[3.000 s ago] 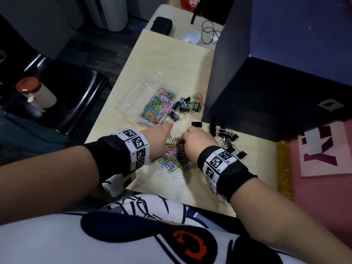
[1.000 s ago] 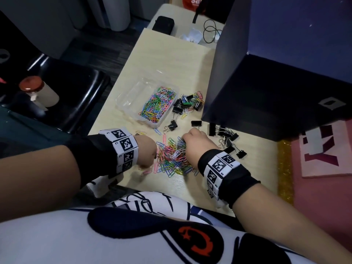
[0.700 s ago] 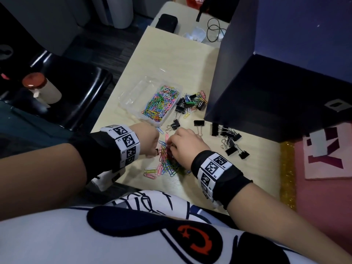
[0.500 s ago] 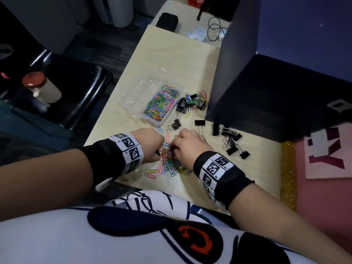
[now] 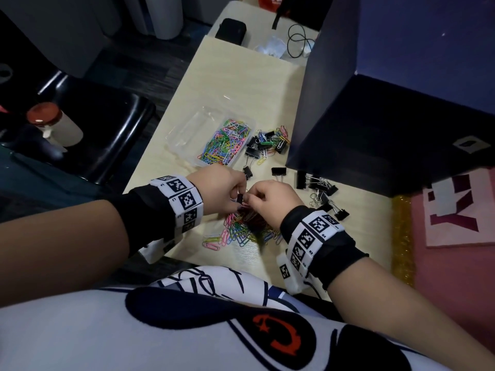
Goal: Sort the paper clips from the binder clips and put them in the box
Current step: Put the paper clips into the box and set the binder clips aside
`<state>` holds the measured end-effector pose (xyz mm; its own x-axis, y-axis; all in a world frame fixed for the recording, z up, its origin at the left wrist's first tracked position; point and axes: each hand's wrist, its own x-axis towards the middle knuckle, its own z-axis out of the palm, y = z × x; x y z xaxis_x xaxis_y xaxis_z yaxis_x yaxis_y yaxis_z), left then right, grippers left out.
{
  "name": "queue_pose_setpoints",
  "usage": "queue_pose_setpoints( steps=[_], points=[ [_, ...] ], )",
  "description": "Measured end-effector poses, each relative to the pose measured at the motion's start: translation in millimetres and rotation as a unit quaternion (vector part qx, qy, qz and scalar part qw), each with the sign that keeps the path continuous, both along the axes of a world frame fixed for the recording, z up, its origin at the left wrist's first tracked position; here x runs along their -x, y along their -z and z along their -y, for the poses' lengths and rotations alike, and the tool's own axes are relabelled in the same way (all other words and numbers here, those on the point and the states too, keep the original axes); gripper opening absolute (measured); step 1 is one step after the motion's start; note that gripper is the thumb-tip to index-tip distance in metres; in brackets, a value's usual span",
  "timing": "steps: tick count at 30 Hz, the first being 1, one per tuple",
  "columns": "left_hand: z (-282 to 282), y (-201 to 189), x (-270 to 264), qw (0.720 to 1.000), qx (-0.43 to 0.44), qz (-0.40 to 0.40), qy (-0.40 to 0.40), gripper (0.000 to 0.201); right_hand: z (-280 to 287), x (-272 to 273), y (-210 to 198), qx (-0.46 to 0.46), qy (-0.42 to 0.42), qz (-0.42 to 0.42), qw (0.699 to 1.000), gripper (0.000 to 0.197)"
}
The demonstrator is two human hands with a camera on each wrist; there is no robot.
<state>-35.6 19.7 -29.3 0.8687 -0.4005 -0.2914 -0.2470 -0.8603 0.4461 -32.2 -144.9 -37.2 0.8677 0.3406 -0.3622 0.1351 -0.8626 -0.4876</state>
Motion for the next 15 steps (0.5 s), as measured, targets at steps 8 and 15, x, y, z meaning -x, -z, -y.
queue_pose_setpoints(
  steps=[8, 15],
  points=[
    [-41.2, -1.0, -10.8, 0.970, -0.231, -0.053, -0.058, 0.011, 33.9, -13.5, 1.1, 0.111, 0.274, 0.086, 0.951, 0.031],
    [-47.7, 14.6, -3.6, 0.965, -0.252, -0.057, -0.052, 0.034, 7.6, 1.5, 3.5, 0.085, 0.104, 0.118, 0.984, 0.028]
  ],
)
